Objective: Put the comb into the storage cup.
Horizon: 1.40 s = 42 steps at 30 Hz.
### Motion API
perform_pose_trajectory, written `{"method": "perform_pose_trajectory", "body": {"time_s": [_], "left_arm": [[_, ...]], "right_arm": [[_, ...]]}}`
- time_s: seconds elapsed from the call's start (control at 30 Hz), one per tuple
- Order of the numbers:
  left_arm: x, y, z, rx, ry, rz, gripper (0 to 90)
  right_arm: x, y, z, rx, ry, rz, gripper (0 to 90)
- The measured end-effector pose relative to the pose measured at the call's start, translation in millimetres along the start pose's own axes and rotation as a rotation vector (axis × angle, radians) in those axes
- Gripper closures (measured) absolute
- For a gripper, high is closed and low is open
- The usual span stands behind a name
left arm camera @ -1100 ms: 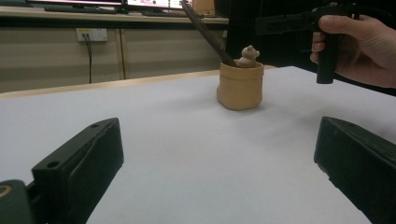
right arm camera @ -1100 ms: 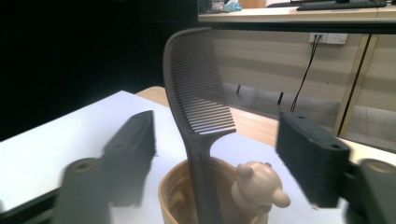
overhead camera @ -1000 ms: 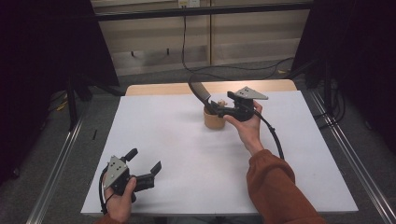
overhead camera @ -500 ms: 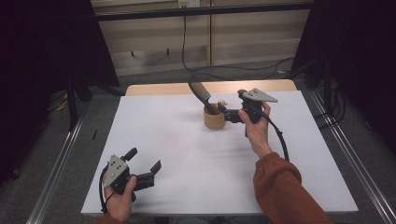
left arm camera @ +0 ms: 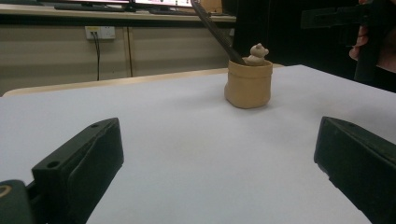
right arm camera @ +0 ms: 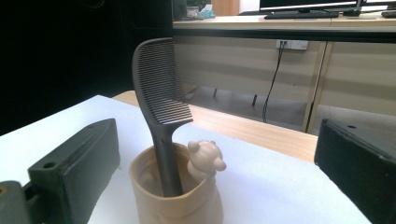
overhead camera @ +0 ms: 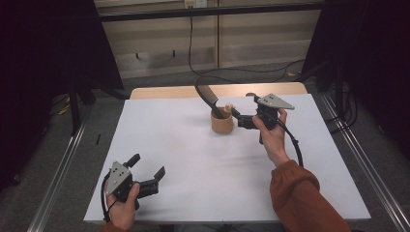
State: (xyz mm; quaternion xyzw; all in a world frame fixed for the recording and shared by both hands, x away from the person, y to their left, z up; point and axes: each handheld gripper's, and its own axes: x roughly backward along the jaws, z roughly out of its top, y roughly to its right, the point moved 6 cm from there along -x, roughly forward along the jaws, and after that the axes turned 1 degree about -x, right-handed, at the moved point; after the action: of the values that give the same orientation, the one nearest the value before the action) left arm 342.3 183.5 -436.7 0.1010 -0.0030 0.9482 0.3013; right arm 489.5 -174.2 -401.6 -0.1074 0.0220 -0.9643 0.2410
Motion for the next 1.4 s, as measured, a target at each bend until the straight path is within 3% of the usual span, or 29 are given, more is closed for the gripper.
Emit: {"method": "perform_pose_trajectory", "body": {"time_s": [0.33,0.9,1.1,1.4], "left_arm": [[0.9,-0.3,-0.8,-0.018,-0.010,0.003,1.7],[1.3,1.0,-0.8,-0.002,-0.001,0.004,1.7],[1.8,1.4,0.1,0.004,0.009,0.000,1.7],[1.8,1.0,-0.3,0.000,0.006,0.005,1.7]], "right_arm": [[16.5,1.0,-1.2,0.009,0.031,-0.017,0.0],[51.2,3.0,-2.7,0.032,0.061,-0.020,0.0],[60.5,1.1,-4.2,0.062,0.063,-0.025,0.0],[78.5,7.3,-14.6,0.045,0.071,-0.042,0.0]]}}
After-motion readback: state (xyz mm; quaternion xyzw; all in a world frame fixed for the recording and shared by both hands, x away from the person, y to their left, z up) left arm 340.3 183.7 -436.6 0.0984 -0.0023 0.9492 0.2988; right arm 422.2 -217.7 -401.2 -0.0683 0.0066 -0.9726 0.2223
